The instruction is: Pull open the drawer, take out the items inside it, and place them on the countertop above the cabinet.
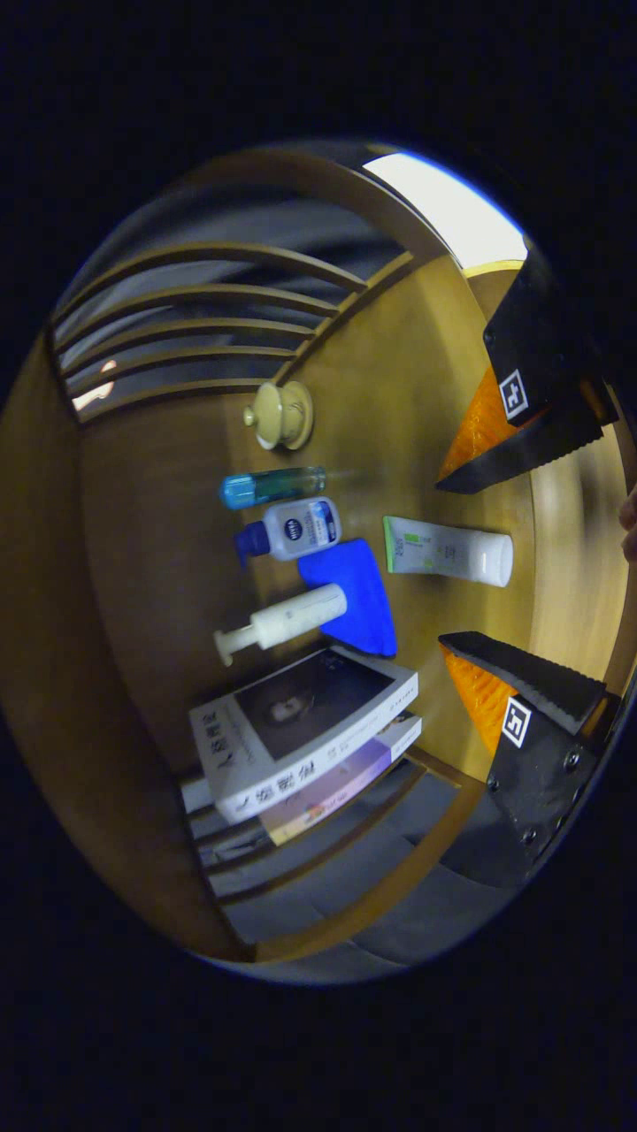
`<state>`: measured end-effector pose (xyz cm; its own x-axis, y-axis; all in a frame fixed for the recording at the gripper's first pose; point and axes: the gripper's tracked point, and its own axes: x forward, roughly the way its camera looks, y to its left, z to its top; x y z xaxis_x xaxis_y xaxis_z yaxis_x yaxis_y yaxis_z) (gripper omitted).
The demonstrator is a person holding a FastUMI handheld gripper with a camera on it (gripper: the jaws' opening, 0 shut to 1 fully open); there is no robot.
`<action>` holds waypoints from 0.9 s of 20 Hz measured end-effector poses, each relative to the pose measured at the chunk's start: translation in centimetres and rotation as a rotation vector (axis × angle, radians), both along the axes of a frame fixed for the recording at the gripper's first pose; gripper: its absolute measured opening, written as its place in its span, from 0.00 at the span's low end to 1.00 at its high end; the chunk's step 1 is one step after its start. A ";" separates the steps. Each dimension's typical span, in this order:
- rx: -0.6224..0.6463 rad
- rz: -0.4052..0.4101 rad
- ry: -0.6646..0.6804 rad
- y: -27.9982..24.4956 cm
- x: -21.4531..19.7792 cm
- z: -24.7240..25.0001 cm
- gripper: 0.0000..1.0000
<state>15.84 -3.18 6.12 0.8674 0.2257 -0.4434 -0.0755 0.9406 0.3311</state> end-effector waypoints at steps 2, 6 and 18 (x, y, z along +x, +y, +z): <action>-0.008 -0.014 -0.100 0.0 -1.8 1.0 0.98; -0.024 -0.059 -0.245 -0.3 -6.2 1.8 0.98; -0.150 -0.147 -0.565 -1.2 -20.3 0.0 0.98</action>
